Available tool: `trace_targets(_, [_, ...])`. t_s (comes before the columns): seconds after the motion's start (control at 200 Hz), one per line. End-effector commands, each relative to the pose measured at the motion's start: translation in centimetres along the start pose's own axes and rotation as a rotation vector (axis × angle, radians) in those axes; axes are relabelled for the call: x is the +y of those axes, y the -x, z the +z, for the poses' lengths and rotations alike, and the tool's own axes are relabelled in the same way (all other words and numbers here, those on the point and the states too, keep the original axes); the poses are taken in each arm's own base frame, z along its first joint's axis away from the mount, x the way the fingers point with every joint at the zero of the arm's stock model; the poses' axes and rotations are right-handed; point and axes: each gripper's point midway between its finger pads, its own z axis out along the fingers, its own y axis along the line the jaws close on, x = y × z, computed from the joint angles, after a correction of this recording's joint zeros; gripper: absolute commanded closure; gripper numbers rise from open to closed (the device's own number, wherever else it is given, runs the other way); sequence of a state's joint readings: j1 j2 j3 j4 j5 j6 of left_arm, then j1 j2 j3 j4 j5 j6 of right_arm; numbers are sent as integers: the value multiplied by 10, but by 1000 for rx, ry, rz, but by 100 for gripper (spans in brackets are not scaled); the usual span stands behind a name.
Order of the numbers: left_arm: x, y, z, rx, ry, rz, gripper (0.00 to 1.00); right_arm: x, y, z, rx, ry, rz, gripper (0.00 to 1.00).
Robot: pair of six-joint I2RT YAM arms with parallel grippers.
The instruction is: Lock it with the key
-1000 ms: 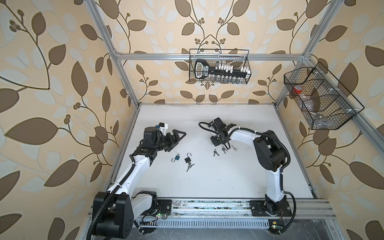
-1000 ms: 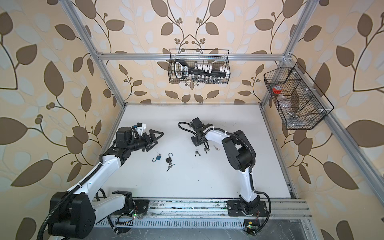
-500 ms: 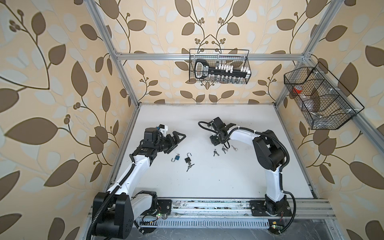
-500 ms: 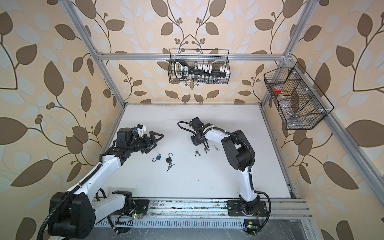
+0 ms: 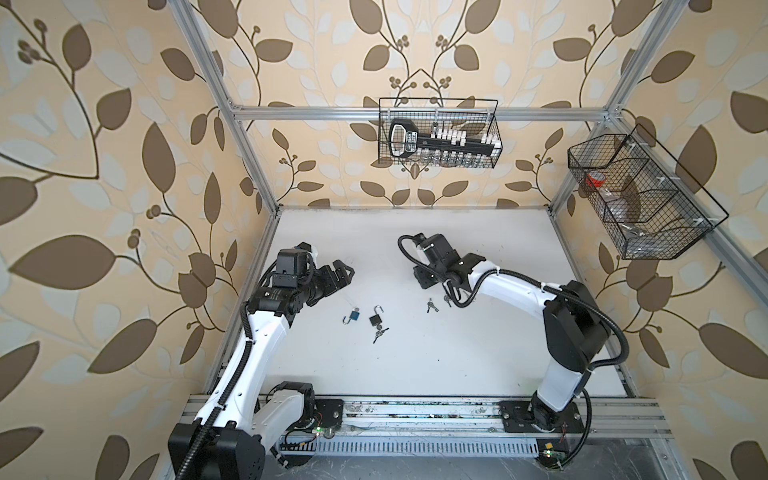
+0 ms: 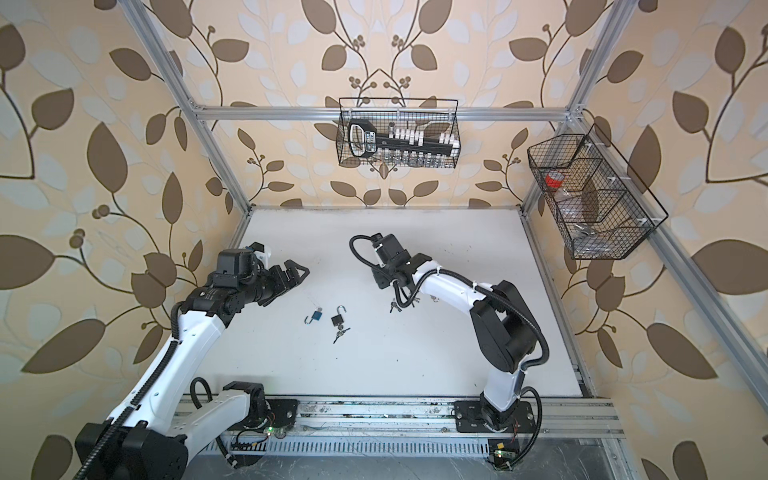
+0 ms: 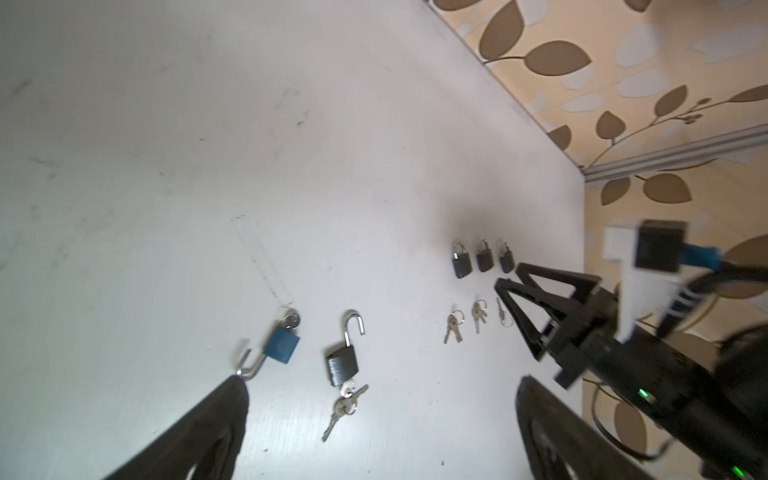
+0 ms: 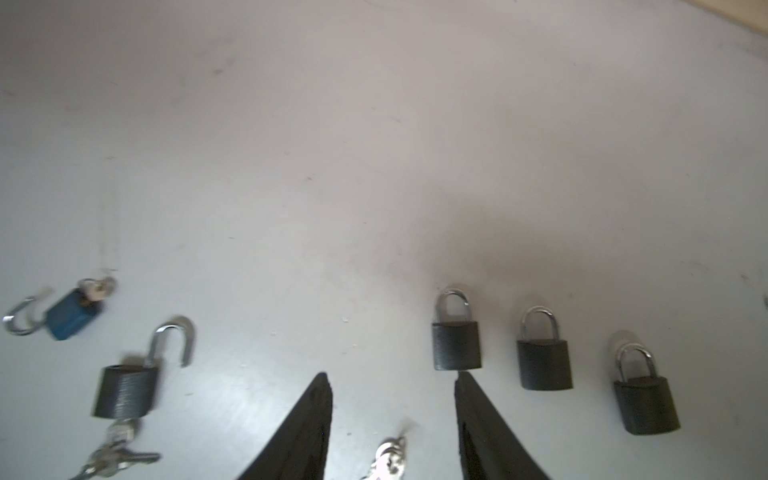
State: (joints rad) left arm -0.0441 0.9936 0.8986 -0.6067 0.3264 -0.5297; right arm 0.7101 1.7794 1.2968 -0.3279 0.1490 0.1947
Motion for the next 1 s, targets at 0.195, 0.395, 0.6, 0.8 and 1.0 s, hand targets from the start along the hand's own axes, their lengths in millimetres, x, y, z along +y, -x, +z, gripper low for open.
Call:
trace_targets(0.195, [43,12,-40,-86,173,-91,1,109,-50,6,67,35,96,51])
trace_targets(0.395, [60,24,-50,-96,93,-216,1,149,-71,23,142,41,80,50])
trace_targets(0.6, [67,27,-54,-106,67,-251,1,161,-80,40,190,37,58,48])
trace_targets(0.8, [67,27,-53,-106,56,-258,1,163,-83,52,219,13,23,47])
trace_targets(1.0, [66,28,-51,-103,47,-262,1,166,-87,61,252,6,-6,48])
